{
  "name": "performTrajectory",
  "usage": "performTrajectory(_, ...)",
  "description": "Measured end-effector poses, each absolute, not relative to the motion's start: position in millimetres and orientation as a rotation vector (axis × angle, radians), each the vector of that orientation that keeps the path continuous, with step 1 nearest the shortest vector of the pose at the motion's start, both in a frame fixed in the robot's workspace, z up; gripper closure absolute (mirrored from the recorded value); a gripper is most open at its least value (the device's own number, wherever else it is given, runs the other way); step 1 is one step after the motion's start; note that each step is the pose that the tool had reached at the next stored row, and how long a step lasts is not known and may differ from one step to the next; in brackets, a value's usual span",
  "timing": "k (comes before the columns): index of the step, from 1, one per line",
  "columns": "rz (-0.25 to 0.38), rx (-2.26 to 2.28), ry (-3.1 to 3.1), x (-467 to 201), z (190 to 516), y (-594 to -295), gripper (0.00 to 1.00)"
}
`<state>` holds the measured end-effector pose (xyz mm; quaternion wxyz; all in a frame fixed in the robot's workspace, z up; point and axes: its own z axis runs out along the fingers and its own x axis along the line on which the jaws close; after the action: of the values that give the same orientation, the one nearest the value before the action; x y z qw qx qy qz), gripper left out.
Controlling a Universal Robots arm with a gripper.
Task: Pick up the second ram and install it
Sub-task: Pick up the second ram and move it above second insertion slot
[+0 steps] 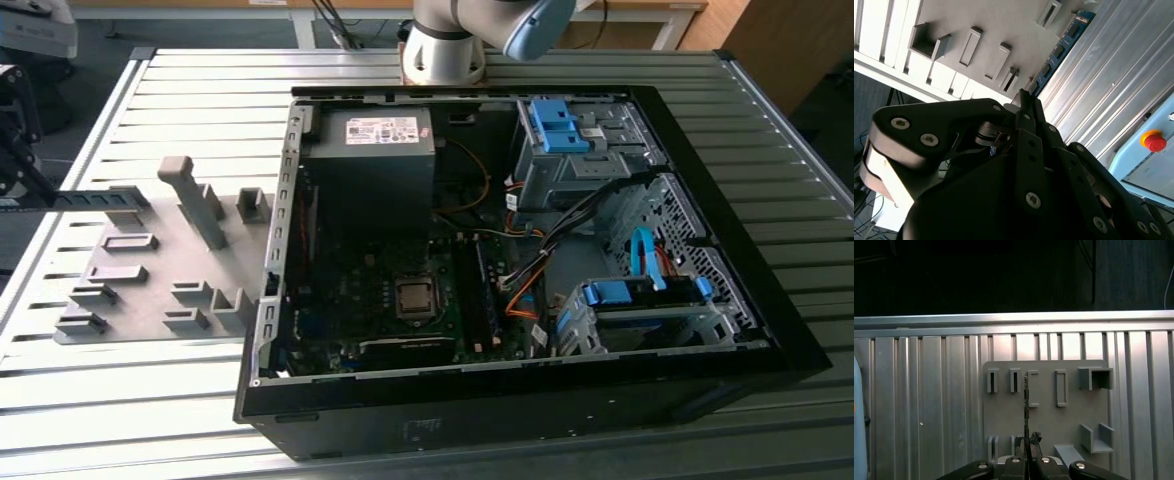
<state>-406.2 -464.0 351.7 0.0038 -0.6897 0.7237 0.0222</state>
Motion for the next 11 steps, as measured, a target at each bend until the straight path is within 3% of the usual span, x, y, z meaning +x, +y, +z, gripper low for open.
performTrajectory(11, 0.070, -2.161, 2.268, -406, 377, -464, 0.86)
